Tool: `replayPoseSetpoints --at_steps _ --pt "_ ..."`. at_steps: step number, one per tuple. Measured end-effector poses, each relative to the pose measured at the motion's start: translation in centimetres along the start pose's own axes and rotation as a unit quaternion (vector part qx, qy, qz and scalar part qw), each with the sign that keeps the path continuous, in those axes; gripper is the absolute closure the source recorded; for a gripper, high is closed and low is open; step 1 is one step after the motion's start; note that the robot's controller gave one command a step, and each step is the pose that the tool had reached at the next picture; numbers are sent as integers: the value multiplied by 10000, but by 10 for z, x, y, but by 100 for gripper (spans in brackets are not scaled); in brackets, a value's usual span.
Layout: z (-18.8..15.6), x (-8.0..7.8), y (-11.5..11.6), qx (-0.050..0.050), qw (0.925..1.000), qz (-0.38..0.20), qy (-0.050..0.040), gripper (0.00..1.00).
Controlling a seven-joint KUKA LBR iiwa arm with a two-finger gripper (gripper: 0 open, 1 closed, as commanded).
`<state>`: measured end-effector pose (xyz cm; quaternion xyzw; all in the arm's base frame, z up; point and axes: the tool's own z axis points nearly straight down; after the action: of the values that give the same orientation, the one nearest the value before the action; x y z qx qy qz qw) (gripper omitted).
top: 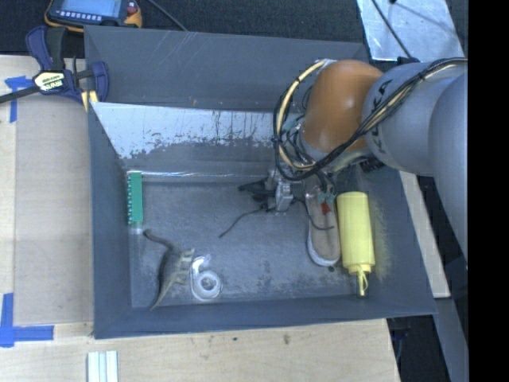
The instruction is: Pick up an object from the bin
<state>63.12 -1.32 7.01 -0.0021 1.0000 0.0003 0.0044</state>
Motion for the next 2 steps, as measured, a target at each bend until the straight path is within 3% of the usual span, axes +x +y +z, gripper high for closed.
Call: replayPoseSetpoints --at_steps 1,2 --pt "-1 2 -1 0 10000 28 15 100" --pt "-51 6 5 1 9999 95 59 100"
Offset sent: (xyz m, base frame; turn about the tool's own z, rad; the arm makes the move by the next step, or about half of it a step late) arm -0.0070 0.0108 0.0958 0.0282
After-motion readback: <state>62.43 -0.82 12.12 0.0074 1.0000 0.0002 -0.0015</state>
